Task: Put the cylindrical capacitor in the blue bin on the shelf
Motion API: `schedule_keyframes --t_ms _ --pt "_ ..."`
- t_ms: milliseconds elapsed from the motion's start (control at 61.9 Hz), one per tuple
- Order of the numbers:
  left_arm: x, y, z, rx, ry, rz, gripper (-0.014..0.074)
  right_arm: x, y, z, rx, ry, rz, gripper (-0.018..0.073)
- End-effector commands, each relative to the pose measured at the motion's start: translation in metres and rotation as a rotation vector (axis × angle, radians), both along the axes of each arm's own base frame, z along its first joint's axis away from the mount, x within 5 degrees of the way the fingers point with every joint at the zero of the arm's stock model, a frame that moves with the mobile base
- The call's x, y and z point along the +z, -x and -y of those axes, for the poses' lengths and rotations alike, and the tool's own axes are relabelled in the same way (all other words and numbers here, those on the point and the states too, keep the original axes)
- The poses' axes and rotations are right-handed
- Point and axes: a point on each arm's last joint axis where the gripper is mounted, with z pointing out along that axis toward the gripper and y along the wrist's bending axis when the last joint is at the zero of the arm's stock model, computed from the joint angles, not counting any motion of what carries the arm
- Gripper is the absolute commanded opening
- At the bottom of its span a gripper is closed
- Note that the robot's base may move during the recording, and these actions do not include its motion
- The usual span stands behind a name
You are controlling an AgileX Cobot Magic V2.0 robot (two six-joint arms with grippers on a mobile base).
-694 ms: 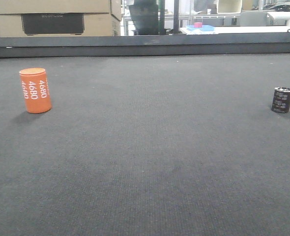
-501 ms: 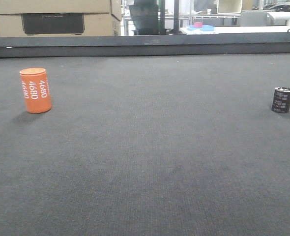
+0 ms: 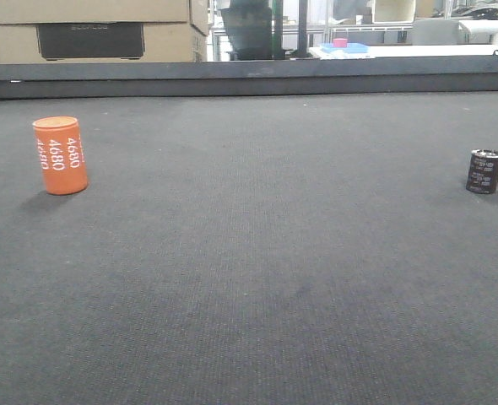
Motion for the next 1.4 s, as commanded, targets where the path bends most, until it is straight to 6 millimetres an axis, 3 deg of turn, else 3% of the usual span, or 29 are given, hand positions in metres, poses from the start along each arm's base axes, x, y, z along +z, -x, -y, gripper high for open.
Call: schedule_keyframes --t_ms 0,113,275,420,517,711,937,1017,1195,1389 --pt "0.004 0.001 0.0 -0.002 0.011 0.043 -0.0111 0.005 0.001 0.0 -0.007 0.011 0.054 -0.0165" --pt "0.01 0.002 0.0 -0.005 0.061 0.048 -0.0111 0.014 0.002 0.0 -0.005 -0.001 0.15 -0.0165" --pt "0.061 0.016 -0.002 -0.012 0.11 0.044 -0.0111 0.046 0.01 0.001 -0.007 -0.004 0.111 -0.0165" --pt "0.099 0.012 -0.003 0.005 0.057 -0.07 -0.0111 0.085 0.012 0.001 -0.009 -0.002 0.07 -0.0165" --pt "0.123 -0.008 0.0 0.011 0.039 -0.129 -0.0111 0.104 0.001 0.001 -0.009 0.003 0.015 -0.0165" --pt "0.156 -0.073 0.01 0.021 0.002 -0.362 -0.0111 0.123 -0.045 -0.003 -0.01 0.02 -0.204 -0.0165" --pt "0.17 -0.155 0.023 0.028 -0.027 -0.534 -0.0111 0.14 -0.11 -0.007 -0.012 0.046 -0.526 -0.0165" --pt "0.168 -0.18 0.027 0.026 -0.026 -0.556 -0.0111 0.145 -0.132 -0.009 -0.012 0.049 -0.558 -0.0165" --pt "0.148 -0.212 0.034 0.019 -0.002 -0.642 -0.0111 0.141 -0.171 -0.013 -0.004 0.027 -0.623 -0.0165" --pt "0.136 -0.224 0.037 0.019 -0.002 -0.7 -0.0111 0.129 -0.214 -0.018 -0.002 0.044 -0.845 -0.0165"
